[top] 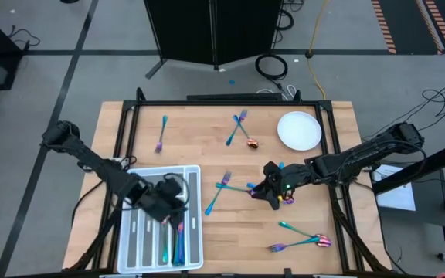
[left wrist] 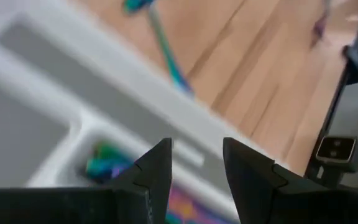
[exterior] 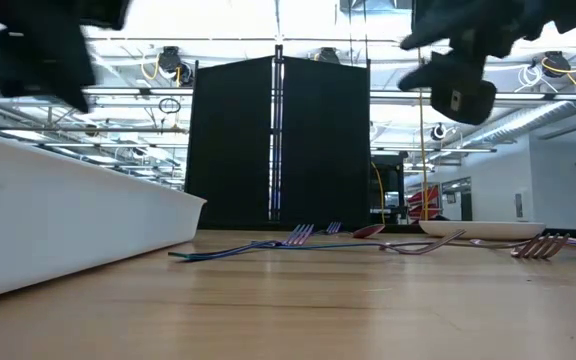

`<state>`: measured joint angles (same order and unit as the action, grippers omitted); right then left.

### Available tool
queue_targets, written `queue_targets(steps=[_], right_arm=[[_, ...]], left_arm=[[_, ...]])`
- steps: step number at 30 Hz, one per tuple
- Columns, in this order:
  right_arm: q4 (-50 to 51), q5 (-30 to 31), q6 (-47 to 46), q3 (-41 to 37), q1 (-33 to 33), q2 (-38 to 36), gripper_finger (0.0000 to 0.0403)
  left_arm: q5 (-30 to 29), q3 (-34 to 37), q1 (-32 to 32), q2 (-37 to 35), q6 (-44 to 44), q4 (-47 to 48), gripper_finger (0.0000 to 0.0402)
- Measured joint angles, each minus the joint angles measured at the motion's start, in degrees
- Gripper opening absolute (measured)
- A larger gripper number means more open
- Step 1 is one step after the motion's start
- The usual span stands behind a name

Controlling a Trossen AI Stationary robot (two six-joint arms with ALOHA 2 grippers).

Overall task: Sort silverware
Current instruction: Put the bottom right iridescent spoon into the cutlery tray

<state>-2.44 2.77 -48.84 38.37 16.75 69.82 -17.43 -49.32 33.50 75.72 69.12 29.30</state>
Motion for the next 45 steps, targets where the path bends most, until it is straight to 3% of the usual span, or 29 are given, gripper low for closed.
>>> queue_targets(steps=[7,11,13,18,24,29,32,37,45], right_arm=[[4.1,-0.1,-2.1,0.0,0.3,-0.9,0.0148],[4.8,-0.1,-0.5,0.0,0.2,-3.4,0.0148],[6.2,-0.1,0.9,0.0,0.2,-5.3,0.0148],[14.1,0.2,6.2,0.0,-0.2,-10.9,0.0148],[20.9,0.7,10.4,0.0,-2.1,-16.0,0.0148],[20.9,0.7,8.2,0.0,-2.9,-16.8,0.0148],[22.8,0.7,4.3,0.0,-2.8,-16.7,0.0148],[28.7,0.0,-7.9,0.0,-0.4,-16.3,0.0148],[25.2,-4.9,-25.9,0.0,10.4,-14.2,0.0148]], left_arm=[[3.3,0.0,-11.3,0.0,-27.1,-16.5,0.0144],[3.9,-0.3,-20.0,0.0,-32.4,-23.3,0.0144],[4.4,-1.7,-24.5,0.0,-33.9,-23.0,0.0144],[12.3,-8.6,-35.3,3.6,-41.6,-22.0,0.0144],[18.8,-24.6,-43.1,14.3,-54.4,-15.4,0.0144],[20.2,-37.0,-47.3,23.7,-69.1,-7.0,0.0144],[25.9,-41.1,-49.3,28.1,-75.4,-5.9,0.0144],[38.4,-43.2,-48.7,32.5,-82.5,-7.9,0.0144],[39.2,-43.1,-43.6,36.7,-92.2,-9.2,0.0144]])
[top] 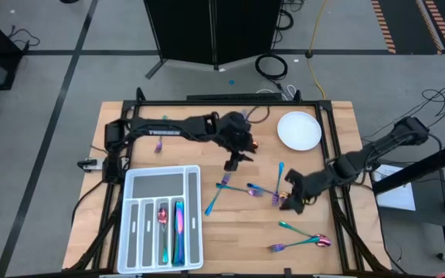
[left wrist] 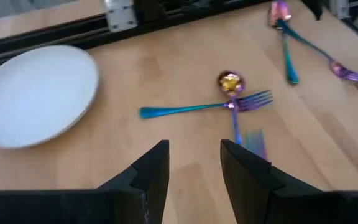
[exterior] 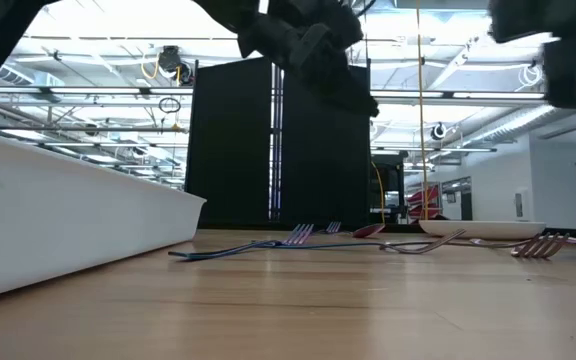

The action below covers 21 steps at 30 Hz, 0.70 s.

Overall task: Sort silverware
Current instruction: Put the bottom right iridescent spoon into the cutlery tray

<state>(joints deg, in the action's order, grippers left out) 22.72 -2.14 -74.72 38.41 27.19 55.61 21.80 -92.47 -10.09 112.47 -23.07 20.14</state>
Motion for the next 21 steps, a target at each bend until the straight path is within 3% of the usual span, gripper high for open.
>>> queue_targets(steps=[6,12,21], right_arm=[[3.3,-2.6,-5.3,2.1,9.0,7.0,0.0146],[19.6,-2.4,-3.6,8.6,13.5,13.9,0.0129],[22.5,-2.5,-1.1,9.9,19.1,22.9,0.0125]], left_arm=[[0.0,0.0,3.1,1.7,0.1,-3.1,0.0144],[0.0,0.0,4.2,1.5,0.9,-3.5,0.0144],[-2.6,0.0,4.3,1.5,15.6,-7.1,0.0144]])
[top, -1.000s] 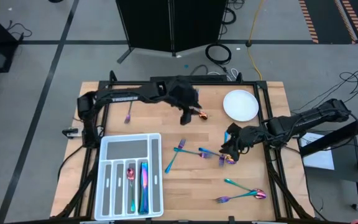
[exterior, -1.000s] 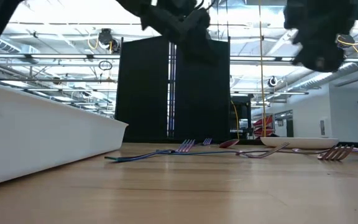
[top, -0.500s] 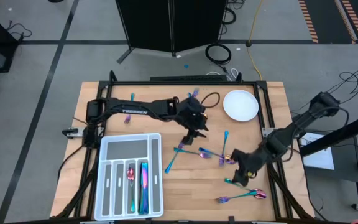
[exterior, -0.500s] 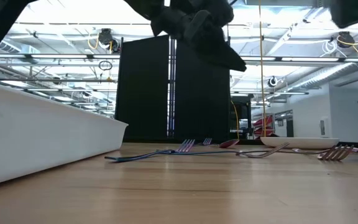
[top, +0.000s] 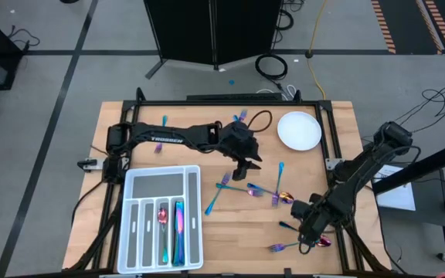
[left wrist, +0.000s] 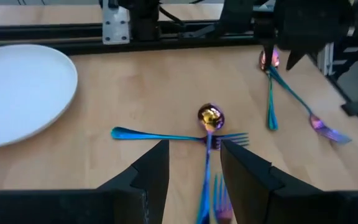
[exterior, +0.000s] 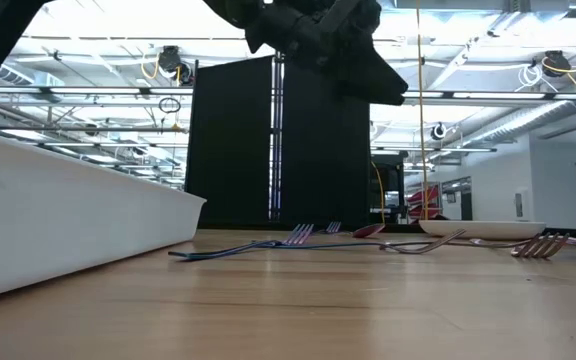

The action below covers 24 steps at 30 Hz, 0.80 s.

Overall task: Sort silverware
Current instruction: Put the bottom right iridescent spoon into the cutlery tray

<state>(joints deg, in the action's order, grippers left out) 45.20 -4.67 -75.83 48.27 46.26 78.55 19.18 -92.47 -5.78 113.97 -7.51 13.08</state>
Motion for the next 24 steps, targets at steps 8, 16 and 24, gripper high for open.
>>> queue_targets(steps=[8,16,24], right_arm=[[-3.2,-0.9,0.0,0.0,4.0,7.7,0.0125],[-6.5,-1.4,-0.4,0.0,4.9,11.6,0.0125],[-7.8,-1.8,0.2,0.3,5.1,16.5,0.0125]], left_arm=[[-0.8,0.0,1.1,0.0,1.3,-0.2,0.0144],[-2.0,0.0,2.7,0.0,2.7,-0.2,0.0144],[-2.1,0.0,2.8,0.0,2.8,-0.1,0.0144]])
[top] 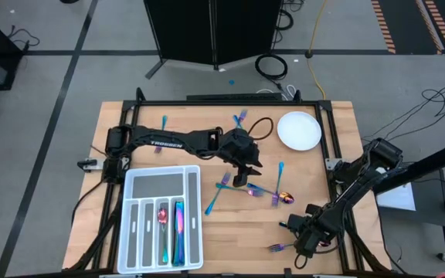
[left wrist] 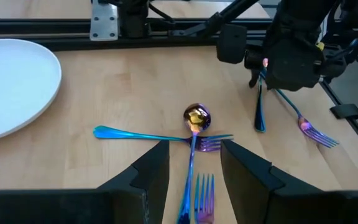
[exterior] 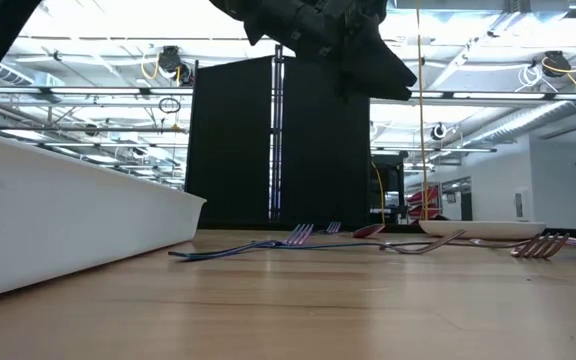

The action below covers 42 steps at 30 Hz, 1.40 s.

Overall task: Sort silverware
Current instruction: Put the bottom right iridescent spoon into the cutlery tray

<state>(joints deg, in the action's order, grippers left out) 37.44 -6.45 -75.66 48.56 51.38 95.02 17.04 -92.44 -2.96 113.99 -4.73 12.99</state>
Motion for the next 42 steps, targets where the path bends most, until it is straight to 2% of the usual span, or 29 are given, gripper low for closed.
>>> queue_targets(steps=[4,11,13,20,31,36,42], right_arm=[[0.6,-0.5,0.0,0.0,0.0,0.8,0.0104],[0.6,-1.1,0.3,-0.1,0.1,0.9,0.0018],[0.7,-1.2,1.1,-0.1,0.1,0.9,0.0007],[2.7,-0.5,3.1,-0.1,0.1,0.2,0.0003],[15.8,8.7,6.0,-0.8,0.1,-2.5,0.0001],[19.5,13.1,8.3,-0.6,0.1,-2.8,0.0001],[19.4,19.4,9.7,-0.5,1.1,-2.9,0.0]], left_arm=[[0.0,0.0,0.0,0.0,0.0,0.0,0.0144],[0.0,0.0,0.0,0.0,0.0,0.0,0.0144],[0.0,0.0,0.0,0.0,0.1,0.0,0.0144],[0.0,0.0,0.2,0.0,1.0,0.0,0.0144],[0.1,-0.3,-1.3,-0.8,13.2,0.2,0.0144],[0.3,-2.2,-2.4,-1.5,20.5,-0.9,0.0144],[1.3,-2.4,-3.1,-2.2,34.6,0.3,0.0144]])
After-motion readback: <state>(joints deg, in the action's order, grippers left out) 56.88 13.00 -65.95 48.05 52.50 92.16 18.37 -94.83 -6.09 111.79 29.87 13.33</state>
